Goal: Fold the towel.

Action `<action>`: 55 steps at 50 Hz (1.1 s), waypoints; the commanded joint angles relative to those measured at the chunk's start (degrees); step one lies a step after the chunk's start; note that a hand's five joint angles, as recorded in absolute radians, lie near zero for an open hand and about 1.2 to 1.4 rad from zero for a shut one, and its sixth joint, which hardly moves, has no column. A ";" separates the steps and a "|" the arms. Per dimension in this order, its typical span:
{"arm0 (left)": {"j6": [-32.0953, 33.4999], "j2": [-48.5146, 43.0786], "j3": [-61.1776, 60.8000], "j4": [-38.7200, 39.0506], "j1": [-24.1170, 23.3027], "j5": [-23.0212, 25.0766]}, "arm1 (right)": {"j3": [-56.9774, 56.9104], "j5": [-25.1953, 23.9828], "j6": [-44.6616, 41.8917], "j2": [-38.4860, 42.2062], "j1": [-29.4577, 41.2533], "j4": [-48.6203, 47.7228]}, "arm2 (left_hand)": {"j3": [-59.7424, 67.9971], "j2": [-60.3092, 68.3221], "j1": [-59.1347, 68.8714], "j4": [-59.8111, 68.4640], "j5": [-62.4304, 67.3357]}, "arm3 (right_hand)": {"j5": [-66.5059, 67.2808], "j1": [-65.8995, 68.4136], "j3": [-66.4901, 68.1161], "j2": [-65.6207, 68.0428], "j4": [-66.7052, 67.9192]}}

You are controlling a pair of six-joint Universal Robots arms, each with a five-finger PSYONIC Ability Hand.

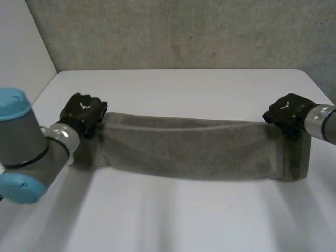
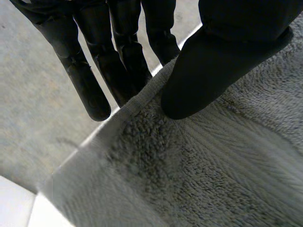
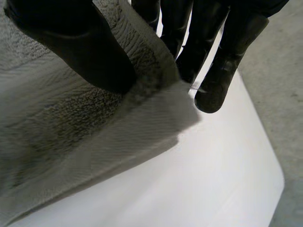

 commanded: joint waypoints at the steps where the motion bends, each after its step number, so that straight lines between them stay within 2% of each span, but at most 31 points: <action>1: -0.05 -10.10 11.35 3.09 -0.44 -1.45 | -2.06 4.23 0.13 6.93 1.92 -17.42 | 10.32 10.26 12.42 10.21 11.38 | 2.85 3.38 3.32 3.24 3.35; 7: 0.04 -20.54 22.32 3.62 -0.44 -2.94 | -2.24 6.53 -0.05 11.32 2.81 -31.14 | 10.32 10.26 12.42 10.21 11.38 | 2.85 3.38 3.32 3.24 3.35; 11: -0.05 -23.63 25.59 4.32 -0.44 -2.86 | -2.33 6.44 -0.14 13.44 2.90 -34.95 | 10.32 10.26 12.42 10.21 11.38 | 2.85 3.38 3.32 3.24 3.35; 12: -0.14 -24.94 26.63 5.11 -0.44 -2.86 | -2.42 6.35 -0.05 14.40 2.90 -36.08 | 10.32 10.26 12.42 10.21 11.38 | -6.25 -5.72 -5.78 -5.86 -5.75; 13: -0.40 -25.91 27.34 5.81 -0.44 -2.86 | -2.42 6.35 -0.05 14.41 2.90 -36.09 | -8.81 -8.87 -6.71 -8.92 -7.75 | -6.34 -5.81 -5.87 -5.96 -5.84; 14: -0.40 -25.92 27.35 5.82 -0.44 -2.86 | -2.42 6.70 0.04 15.19 2.90 -37.05 | -9.00 -9.06 -6.90 -9.11 -7.94 | -48.31 -47.78 -47.84 -47.92 -47.81; 15: -0.05 -26.53 27.43 6.51 -0.61 -2.94 | -2.42 7.14 0.12 15.81 2.98 -37.67 | -40.64 -40.70 -38.54 -40.76 -39.59 | -67.15 -66.62 -66.68 -66.76 -66.65; 16: -0.14 -26.79 27.44 7.04 -0.88 -2.95 | -2.42 7.14 0.12 15.82 2.98 -37.67 | -52.78 -52.84 -50.68 -52.90 -51.73 | -67.15 -66.62 -66.68 -66.76 -66.65; 17: -0.14 -26.80 27.44 7.05 -0.88 -2.95 | -2.42 7.66 0.12 16.08 3.07 -37.85 | -52.90 -52.97 -50.81 -53.02 -51.85 | -67.15 -66.62 -66.68 -66.76 -66.65; 18: -0.22 -26.88 27.17 7.48 -1.32 -2.86 | -2.24 8.28 0.30 16.26 3.16 -37.76 | -59.40 -59.46 -57.30 -59.51 -58.34 | -67.15 -66.62 -66.68 -66.76 -66.65; 24: -0.57 -26.10 24.81 8.19 -2.46 -2.86 | -0.13 9.51 2.15 14.94 3.86 -37.59 | -59.30 -59.36 -57.20 -59.41 -58.24 | -67.15 -66.62 -66.68 -66.76 -66.65; 29: -0.58 -21.46 21.47 8.28 -2.81 -2.86 | 6.35 9.25 10.56 5.47 3.69 -36.71 | -59.30 -59.36 -57.20 -59.41 -58.24 | -67.15 -66.62 -66.68 -66.76 -66.65; 32: -0.66 -18.11 18.49 8.19 -2.81 -2.95 | 8.39 9.16 12.08 3.34 3.69 -35.65 | -59.30 -59.36 -57.20 -59.41 -58.24 | -67.15 -66.62 -66.68 -66.76 -66.65; 37: -0.75 -11.88 12.95 7.84 -2.46 -3.30 | 13.92 9.08 15.06 -3.42 3.42 -27.94 | -58.46 -58.53 -56.36 -58.58 -57.41 | -67.15 -66.62 -66.68 -66.76 -66.65; 41: -0.84 -8.16 8.19 7.66 -2.20 -3.30 | 15.94 8.81 16.03 -4.92 3.25 -22.67 | -57.28 -57.34 -55.18 -57.39 -56.22 | -66.61 -66.08 -66.14 -66.23 -66.11; 44: -0.93 -5.00 3.71 7.75 -1.93 -3.30 | 17.70 8.11 17.43 -5.19 2.81 -19.75 | -55.93 -56.00 -53.83 -56.05 -54.88 | -59.53 -59.00 -59.06 -59.14 -59.02; 48: -0.93 -2.37 -2.34 7.84 -0.97 -3.04 | 19.82 6.88 18.93 -5.28 0.70 -20.18 | -52.74 -52.80 -50.64 -52.85 -51.69 | -57.31 -56.78 -56.84 -56.92 -56.81; 55: -1.10 -2.28 -7.46 9.42 -0.70 -3.03 | 24.47 1.61 20.78 -4.31 -4.13 -24.75 | -50.04 -50.11 -47.95 -50.16 -48.99 | -53.95 -53.42 -53.48 -53.56 -53.45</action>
